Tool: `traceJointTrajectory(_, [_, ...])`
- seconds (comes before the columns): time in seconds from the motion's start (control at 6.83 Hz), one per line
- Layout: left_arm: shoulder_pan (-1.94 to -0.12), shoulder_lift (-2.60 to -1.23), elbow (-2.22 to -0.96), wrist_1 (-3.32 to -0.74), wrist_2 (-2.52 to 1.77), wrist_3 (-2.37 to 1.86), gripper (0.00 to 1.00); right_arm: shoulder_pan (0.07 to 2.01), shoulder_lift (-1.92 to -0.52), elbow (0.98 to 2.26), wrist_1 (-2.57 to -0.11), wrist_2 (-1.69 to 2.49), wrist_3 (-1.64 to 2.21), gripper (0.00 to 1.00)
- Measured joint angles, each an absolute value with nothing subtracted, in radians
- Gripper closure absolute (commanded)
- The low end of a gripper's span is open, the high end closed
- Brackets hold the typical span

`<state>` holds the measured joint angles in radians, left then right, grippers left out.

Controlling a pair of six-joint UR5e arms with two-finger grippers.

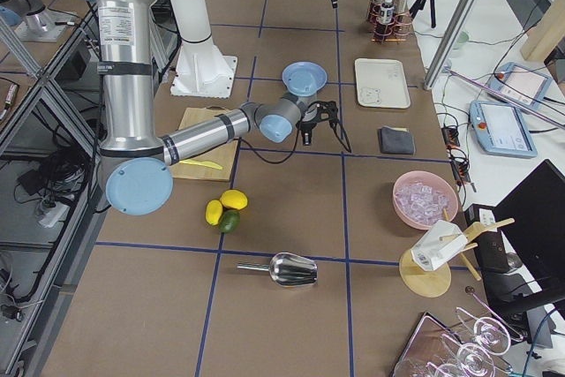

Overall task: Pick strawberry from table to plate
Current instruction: 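Grasp the red strawberry with the right gripper while the left arm retracts, then carry the strawberry with the right gripper over the plate and release it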

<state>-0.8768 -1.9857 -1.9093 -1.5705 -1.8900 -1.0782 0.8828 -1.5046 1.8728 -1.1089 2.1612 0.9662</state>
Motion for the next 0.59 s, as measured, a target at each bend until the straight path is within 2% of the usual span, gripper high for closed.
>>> traceJointTrajectory(0.59, [-1.093, -1.865, -1.902, -1.529, -2.041, -0.603, 0.00, 0.747, -1.221, 1.886, -1.351, 2.068, 1.101, 1.00])
